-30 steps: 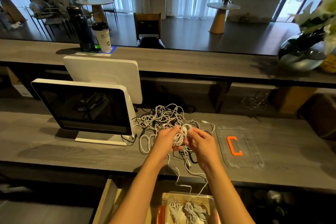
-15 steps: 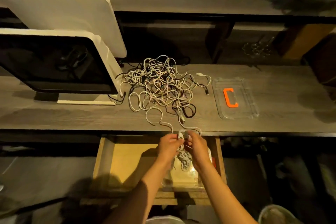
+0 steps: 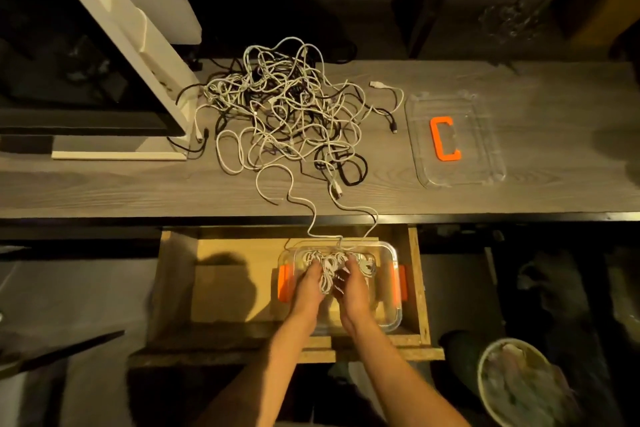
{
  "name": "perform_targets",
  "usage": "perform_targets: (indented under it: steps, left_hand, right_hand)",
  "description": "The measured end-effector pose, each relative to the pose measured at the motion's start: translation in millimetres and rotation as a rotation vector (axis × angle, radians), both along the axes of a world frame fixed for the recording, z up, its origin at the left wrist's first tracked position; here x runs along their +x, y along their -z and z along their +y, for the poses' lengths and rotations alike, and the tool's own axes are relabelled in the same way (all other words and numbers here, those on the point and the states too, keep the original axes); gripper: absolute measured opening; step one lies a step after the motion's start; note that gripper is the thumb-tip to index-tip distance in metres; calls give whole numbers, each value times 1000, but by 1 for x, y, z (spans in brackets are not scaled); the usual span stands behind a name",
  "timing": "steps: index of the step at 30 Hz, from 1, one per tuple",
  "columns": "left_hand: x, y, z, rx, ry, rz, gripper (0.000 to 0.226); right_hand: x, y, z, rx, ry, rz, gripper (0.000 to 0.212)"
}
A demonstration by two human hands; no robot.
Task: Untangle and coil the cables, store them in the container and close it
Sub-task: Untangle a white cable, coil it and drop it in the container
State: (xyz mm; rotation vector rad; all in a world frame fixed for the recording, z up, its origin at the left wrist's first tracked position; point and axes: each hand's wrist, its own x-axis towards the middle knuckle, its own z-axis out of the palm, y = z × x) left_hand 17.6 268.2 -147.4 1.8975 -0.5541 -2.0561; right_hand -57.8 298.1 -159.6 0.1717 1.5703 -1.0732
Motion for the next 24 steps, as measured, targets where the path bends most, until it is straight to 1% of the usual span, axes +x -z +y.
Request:
perform_targets:
  steps: [2, 3, 4, 5, 7, 10, 12, 13, 16, 18, 19, 20, 21, 24]
  left_hand:
    - [-1, 18, 0, 12, -6, -28, 54]
    - [0, 33, 2, 8, -20, -32, 77]
    - [0, 34, 1, 22, -7, -28, 93]
    - [-2, 25, -2, 4, -25, -4, 91]
    - [-4, -1, -10, -29, -86, 6, 71]
    - [-2, -11, -21, -91, -180, 37, 74]
    - [-2, -17, -28, -110, -220, 86, 72]
    - [-3, -18, -31, -115, -217, 106, 69]
    - [-6, -27, -39, -152, -169, 177, 52]
    - [-8, -28, -43, -170, -167, 193, 40]
    - [-8, -30, -45, -172, -184, 189, 36]
    - [-8, -32, -46, -172, -222, 198, 34]
    - [-8, -34, -48, -170, -268, 207, 32]
    - [-6, -47, -55, -142, -422, 307, 19]
  right_hand:
    - [-2, 6, -2, -30, 1, -59, 44]
    - [-3, 10, -2, -27, 1, -74, 43]
    - [-5, 10, -4, -28, 11, -69, 40]
    - [-7, 10, -5, -31, 27, -47, 39]
    - [-13, 13, -4, -44, 74, 12, 37]
    - [-22, 9, -6, -110, 152, 0, 32]
    - [-27, 4, -14, -139, 145, -52, 24]
    - [-28, 3, -18, -139, 128, -68, 23]
    - [-29, 2, -27, -86, 99, -64, 35]
    - [-30, -3, -31, -83, 107, -29, 33]
    - [-30, -7, -33, -87, 134, -21, 27]
    - [-29, -12, -35, -102, 191, -43, 20]
    - [-29, -18, -37, -124, 248, -74, 18]
    - [-30, -39, -41, -231, 338, -125, 23]
